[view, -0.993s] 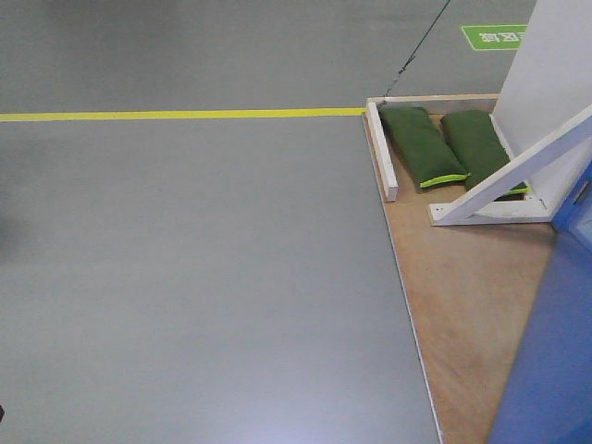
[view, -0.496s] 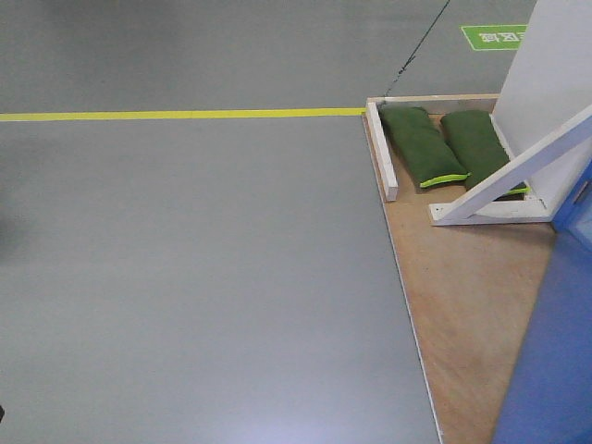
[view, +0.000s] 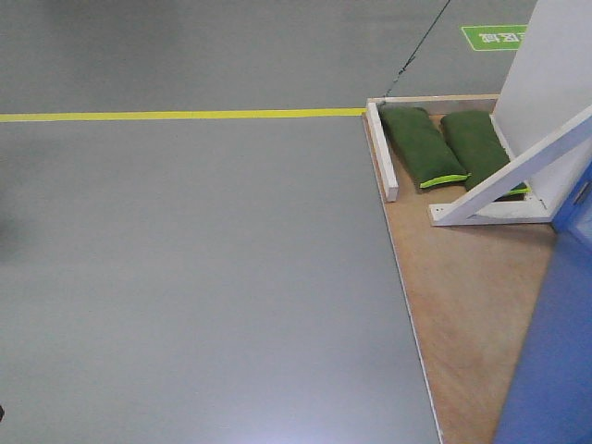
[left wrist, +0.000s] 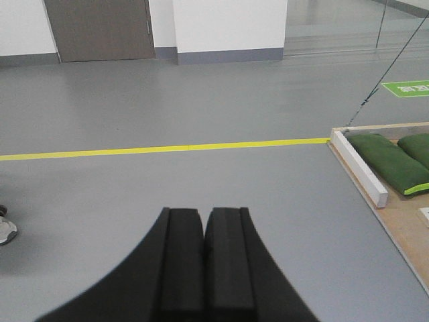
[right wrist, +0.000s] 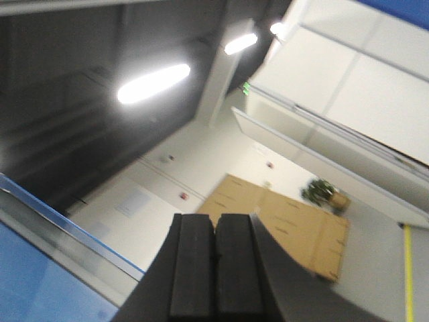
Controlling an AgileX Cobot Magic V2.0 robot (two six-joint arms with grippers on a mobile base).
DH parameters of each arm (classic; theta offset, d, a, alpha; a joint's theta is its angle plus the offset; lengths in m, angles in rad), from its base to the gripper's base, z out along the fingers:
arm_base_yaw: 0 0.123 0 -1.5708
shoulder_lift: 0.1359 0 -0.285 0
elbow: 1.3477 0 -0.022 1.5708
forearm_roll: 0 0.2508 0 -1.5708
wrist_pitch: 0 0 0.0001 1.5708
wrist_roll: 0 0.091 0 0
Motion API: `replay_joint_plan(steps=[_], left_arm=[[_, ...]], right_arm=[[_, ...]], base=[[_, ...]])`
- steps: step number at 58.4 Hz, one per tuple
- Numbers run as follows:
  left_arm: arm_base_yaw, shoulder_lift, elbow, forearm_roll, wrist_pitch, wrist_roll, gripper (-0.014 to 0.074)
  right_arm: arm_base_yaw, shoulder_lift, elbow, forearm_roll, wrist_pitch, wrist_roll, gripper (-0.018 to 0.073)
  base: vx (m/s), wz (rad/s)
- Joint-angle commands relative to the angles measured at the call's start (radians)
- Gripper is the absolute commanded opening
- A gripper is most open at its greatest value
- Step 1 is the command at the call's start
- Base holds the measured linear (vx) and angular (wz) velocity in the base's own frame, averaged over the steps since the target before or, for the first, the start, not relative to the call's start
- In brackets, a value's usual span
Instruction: Move to blue door and open it
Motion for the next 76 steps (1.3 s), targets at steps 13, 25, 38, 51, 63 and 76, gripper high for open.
replay_joint_plan(steps=[13,25,38,51,63,76], left_arm=[[-0.002,-0.012,-0.027,-0.003,-0.085,-0.007,0.0073],[-0.002,-0.012,-0.027,-0.003,-0.085,-0.007,0.0073],[-0.002,-0.012,-0.027,-0.003,-0.085,-0.007,0.0073],[-0.002,-0.012,-0.027,-0.003,-0.085,-0.007,0.0073],[-0.002,-0.012,-0.027,-0.003,-0.085,-0.007,0.0073],[-0.002,-0.012,-0.027,-0.003,-0.085,-0.007,0.0073]], right_arm=[[-0.007,0.007,-0.029,-0.016,0.005,-0.005,0.0011],[-0.007,0.009,-0.029,-0.016,0.026,-0.005,0.0011],[-0.007,0.057,-0.029,-0.016,0.035,-0.005,0.0011],[-0.007,0.113,-0.029,-0.016,0.223,-0.005,0.0011],[-0.007,0.120,-0.029,0.002,0.440,-0.005,0.0011],[-0.007,0.120,-0.029,0.087,0.515,-0.005,0.0011]], base=[[0.00,0.00],[0.00,0.00],[0.00,0.00],[0.00,0.00],[0.00,0.00],[0.00,0.00]])
